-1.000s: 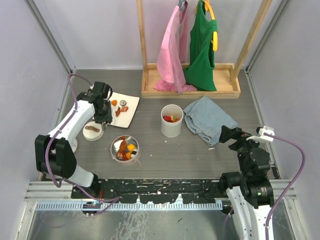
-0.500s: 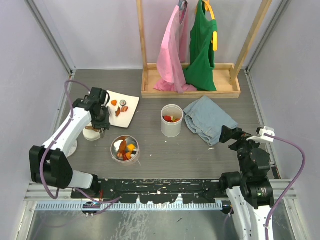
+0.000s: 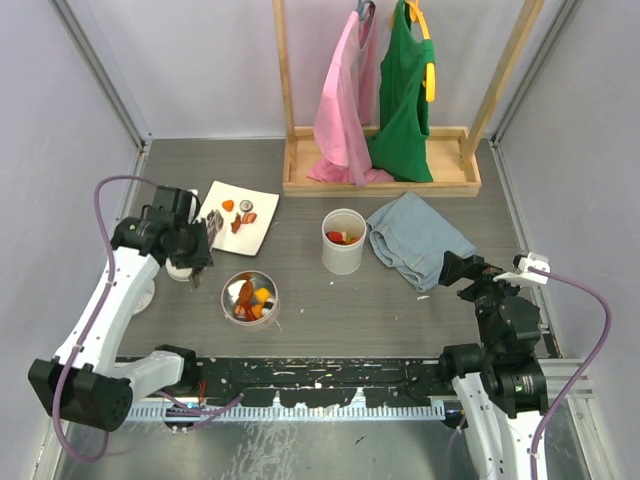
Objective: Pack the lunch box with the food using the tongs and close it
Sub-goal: Place the fake food in the packing box.
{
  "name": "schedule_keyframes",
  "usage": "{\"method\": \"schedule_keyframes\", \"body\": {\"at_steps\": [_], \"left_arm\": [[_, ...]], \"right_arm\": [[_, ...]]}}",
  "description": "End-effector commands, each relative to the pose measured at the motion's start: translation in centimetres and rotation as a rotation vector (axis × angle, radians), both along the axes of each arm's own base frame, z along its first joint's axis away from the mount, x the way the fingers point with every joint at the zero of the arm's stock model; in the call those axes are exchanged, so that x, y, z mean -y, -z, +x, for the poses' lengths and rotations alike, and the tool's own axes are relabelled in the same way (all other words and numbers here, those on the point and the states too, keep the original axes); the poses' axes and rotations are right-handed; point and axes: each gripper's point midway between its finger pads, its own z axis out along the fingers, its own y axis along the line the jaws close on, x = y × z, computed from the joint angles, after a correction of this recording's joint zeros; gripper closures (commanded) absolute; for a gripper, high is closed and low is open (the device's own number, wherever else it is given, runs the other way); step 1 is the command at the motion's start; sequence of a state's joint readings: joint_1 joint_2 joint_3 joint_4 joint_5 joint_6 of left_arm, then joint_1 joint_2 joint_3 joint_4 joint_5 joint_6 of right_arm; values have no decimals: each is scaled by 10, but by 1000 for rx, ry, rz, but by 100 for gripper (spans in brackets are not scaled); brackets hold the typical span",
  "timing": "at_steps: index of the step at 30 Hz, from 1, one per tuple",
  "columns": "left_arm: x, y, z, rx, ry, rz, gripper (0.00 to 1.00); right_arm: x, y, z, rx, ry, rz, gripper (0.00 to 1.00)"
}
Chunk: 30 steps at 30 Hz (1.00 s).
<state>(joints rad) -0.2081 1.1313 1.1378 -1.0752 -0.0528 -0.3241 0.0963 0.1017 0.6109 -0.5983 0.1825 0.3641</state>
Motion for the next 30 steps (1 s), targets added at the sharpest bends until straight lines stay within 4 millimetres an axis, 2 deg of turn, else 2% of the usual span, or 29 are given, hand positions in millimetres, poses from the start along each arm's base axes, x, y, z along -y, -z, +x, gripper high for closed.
{"method": "schedule_keyframes", "body": {"at_steps": [1,11,20,25,30], "left_arm": [[14,-19,-25,18,55,-84,81],[42,-29,-84,-11,167,-272,81],[50,-34,-130,-35,184,-382,80],[53,-29,-154,-97,204,-423,80],[47,-25,-172,-139,214,-404,80]], "right_arm": [[2,-18,-1,74,11,2,0],[3,-18,-1,73,17,7,0],[4,-18,-1,71,22,9,0],[4,-17,-1,69,22,9,0],[4,-18,-1,71,23,11,0]]}}
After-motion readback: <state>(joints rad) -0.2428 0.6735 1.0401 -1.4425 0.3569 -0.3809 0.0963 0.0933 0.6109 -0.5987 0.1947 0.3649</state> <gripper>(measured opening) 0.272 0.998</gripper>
